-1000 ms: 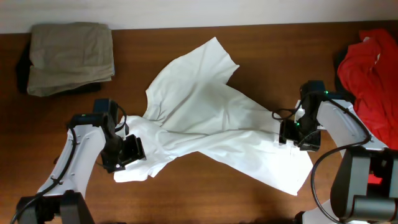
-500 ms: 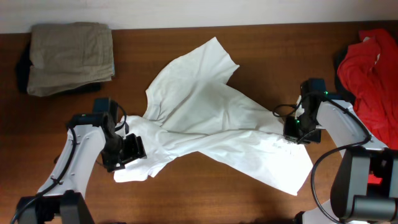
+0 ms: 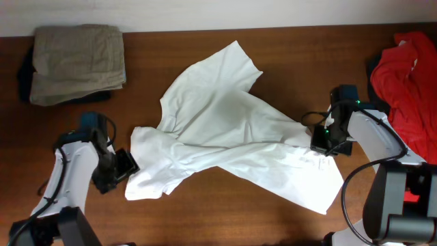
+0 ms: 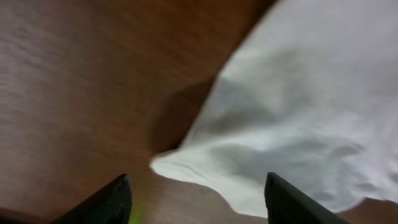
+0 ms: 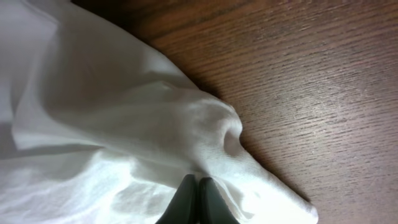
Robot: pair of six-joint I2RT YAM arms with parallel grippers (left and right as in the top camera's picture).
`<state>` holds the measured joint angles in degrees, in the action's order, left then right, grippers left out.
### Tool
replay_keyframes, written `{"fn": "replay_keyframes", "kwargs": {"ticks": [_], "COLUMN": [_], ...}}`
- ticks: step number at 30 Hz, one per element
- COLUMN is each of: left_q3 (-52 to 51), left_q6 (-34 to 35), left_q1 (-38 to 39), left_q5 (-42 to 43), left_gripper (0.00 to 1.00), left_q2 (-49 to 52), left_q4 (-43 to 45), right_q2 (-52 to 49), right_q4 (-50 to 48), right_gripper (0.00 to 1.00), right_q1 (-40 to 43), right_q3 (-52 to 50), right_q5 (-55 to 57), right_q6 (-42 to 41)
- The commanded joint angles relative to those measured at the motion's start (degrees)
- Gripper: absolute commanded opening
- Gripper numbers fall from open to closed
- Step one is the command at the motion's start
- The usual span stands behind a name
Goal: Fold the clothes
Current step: 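Regrasp the T-shirt's left and right edges with both grippers, then lift the T-shirt high with both grippers and swing it forward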
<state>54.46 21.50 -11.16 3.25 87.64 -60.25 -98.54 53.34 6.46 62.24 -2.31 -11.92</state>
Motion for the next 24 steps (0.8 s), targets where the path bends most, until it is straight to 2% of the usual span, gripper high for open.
{"fn": "replay_keyframes", "kwargs": {"ticks": [1, 6, 7, 10, 11, 13, 15, 17, 18, 21, 24], "left_q3": [-3.98, -9.22, -10.56, -12.17, -13.03, -13.51, -13.51, -13.51, -13.53, -13.55, -13.75], "left_q6": [0.33, 0.33, 0.33, 0.35, 0.85, 1.42, 1.42, 1.42, 1.42, 1.49, 3.43], "left_q1": [-0.20, -0.20, -0.20, -0.20, -0.22, -0.26, -0.26, -0.26, -0.26, -0.26, -0.26], "left_q5": [-1.14, -0.48, 0.11, 1.01, 1.01, 1.01, 0.98, 0.72, -0.33, -1.36, -1.90], "left_gripper": [0.68, 0.67, 0.63, 0.61, 0.58, 0.45, 0.39, 0.40, 0.45, 0.46, 0.52], "left_q2": [-0.22, -0.22, -0.22, -0.22, -0.22, -0.22, -0.22, -0.22, -0.22, -0.04, 1.44], "left_q4": [1.36, 6.29, 6.49, 7.34, 8.44, 9.64, 10.38, 11.30, 11.96, 13.11, 13.14], "right_q2": [0.44, 0.44, 0.44, 0.44, 0.44, 0.44, 0.44, 0.44, 0.44, 0.44, 0.44], "right_q4": [-1.66, -2.49, -2.67, -2.84, -2.82, -2.71, -2.62, -2.62, -2.60, -2.60, -2.64], "right_gripper": [0.04, 0.04, 0.04, 0.04, 0.04, 0.04, 0.04, 0.04, 0.04, 0.04, 0.04], "right_q1": [0.37, 0.37, 0.37, 0.37, 0.37, 0.37, 0.37, 0.37, 0.37, 0.37, 0.37], "right_q3": [-0.31, -0.31, -0.31, -0.31, -0.31, -0.31, -0.31, -0.31, -0.31, -0.31, -0.31], "right_q5": [-0.11, -0.20, -0.20, -0.22, -0.20, -0.22, -0.22, -0.24, -0.26, -0.26, -0.24], "right_q6": [-0.55, -0.55, -0.55, -0.55, -0.55, -0.55, -0.55, -0.55, -0.55, -0.55, -0.55]}}
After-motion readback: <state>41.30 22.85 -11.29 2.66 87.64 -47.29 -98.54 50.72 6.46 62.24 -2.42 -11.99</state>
